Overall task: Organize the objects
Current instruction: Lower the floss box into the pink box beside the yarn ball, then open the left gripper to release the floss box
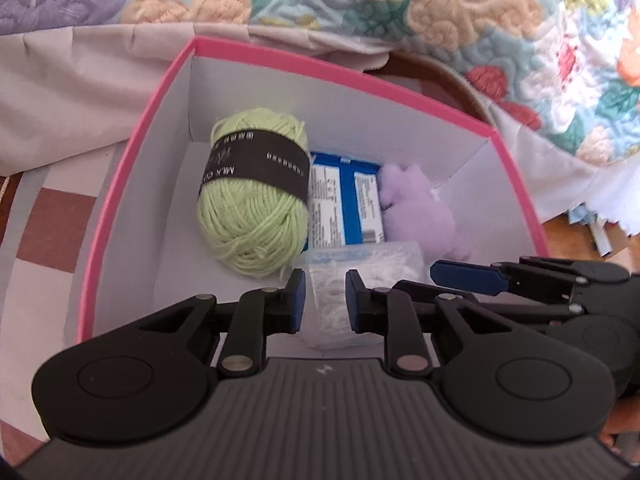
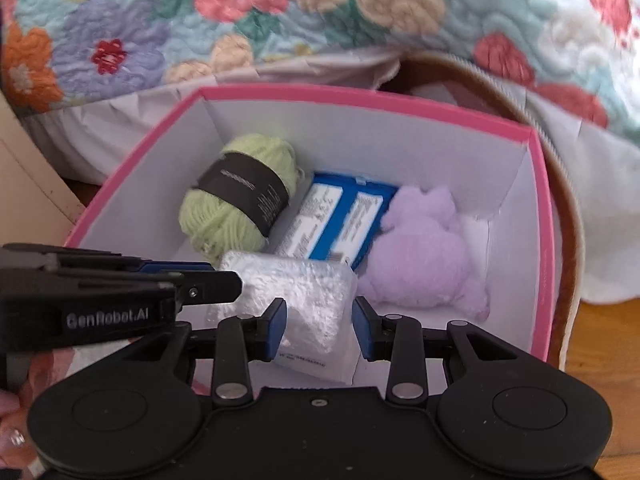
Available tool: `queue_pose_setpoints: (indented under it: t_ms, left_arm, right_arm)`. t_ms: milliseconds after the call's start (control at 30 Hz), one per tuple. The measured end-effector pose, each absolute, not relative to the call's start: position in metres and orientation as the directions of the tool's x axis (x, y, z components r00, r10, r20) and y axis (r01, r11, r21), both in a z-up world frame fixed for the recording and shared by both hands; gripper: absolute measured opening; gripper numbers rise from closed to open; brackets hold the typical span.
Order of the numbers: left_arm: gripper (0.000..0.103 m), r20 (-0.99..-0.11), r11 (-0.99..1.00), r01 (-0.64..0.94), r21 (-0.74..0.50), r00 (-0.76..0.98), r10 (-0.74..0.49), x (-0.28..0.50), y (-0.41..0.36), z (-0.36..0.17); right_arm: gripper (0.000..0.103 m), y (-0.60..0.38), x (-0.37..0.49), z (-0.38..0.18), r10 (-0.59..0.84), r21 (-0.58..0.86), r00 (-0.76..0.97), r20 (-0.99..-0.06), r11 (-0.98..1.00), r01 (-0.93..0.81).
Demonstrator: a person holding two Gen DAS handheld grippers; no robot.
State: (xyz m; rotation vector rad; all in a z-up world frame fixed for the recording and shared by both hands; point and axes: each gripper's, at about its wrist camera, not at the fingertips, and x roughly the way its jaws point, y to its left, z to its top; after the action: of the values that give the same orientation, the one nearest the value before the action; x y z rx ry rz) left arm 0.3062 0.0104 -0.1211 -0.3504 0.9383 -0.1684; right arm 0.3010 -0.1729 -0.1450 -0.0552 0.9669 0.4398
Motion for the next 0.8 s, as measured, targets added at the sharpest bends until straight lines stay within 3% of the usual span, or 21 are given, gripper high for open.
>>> queue_pose_setpoints:
  t_ms: [300,433,567,800]
  left_arm:
    - [0.022,-0.774,0.938,-0.008,-0.346,0.567,-0.281,0.289,0.017,-0.092]
    - [0.026,-0.781,0.942,-0.006,-0.336,0.561,-0.275,0.278,0.022,-0.078]
    - [0.039,-0.782,0.945,0.000,-0.326,0.562,-0.270,0.264,0.024,-0.061]
    - [0.042,-0.800,0.969,0.050,-0.243,0.554,-0.229,0.231,0.018,-0.021]
  right_arm:
    - [0.043,-0.188,0.271,-0.108,0.373,0.171,0.556,-0.743,0.908,-0.381]
    - [0.043,-0.186,0.258,-0.094,0.377,0.164,0.568,-0.732,0.906,-0.391]
    - [0.045,-0.180,0.242,-0.078,0.362,0.114,0.585,-0.726,0.902,-0.416]
    - [0.047,-0.180,0.216,-0.053,0.353,0.104,0.575,-0.738,0.902,-0.420]
